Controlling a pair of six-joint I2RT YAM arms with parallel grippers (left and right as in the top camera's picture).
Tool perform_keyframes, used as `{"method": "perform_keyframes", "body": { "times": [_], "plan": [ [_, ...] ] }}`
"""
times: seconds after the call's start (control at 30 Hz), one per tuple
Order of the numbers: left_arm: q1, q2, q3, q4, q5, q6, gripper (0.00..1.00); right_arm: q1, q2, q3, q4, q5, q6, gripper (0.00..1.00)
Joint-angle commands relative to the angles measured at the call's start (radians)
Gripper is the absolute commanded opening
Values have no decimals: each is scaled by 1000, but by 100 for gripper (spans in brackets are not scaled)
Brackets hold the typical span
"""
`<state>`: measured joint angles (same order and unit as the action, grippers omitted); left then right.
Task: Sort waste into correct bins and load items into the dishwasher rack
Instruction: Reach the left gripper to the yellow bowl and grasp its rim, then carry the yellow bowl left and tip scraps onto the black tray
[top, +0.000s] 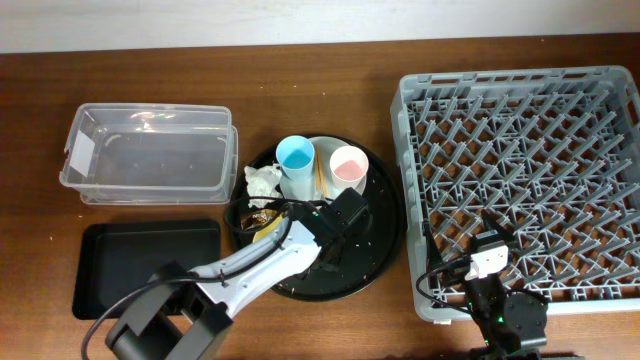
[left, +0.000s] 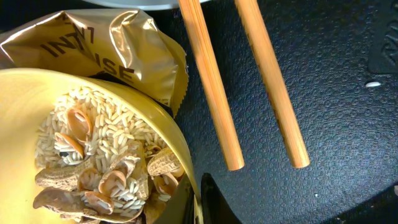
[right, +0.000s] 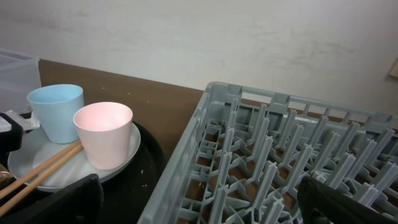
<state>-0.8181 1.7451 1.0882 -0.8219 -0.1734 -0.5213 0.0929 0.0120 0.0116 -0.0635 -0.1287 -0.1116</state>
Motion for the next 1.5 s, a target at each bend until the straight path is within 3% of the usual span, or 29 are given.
{"method": "perform_keyframes", "body": {
  "times": [0.0,0.23,0.5,0.67,0.9,1.2,1.3,1.47],
  "plan": [
    [-6,5,-9,-6,-14,-5,2,5,-6,-6,-4,9,1,98],
    [-2,-43,52,-110,-15,-5,0,5,-6,-6,-4,9,1,98],
    [41,-339,80,-272,-2,-6,0,5,-6,-6,-4,9,1,98],
    [315,-526,79,-438,4,29,0,5,-6,-6,-4,9,1,98],
    [706,-655,16,-424,212,225,0,5,-6,-6,-4,9,1,98],
    [1312,-723,-249,-263,705,584,0,5,-6,-6,-4,9,1,98],
    [1519,-697,-293,-246,938,690,0,5,-6,-6,-4,9,1,98],
    [1690,-607,-306,-222,1181,790,0,5,-6,-6,-4,9,1,98]
  ]
}}
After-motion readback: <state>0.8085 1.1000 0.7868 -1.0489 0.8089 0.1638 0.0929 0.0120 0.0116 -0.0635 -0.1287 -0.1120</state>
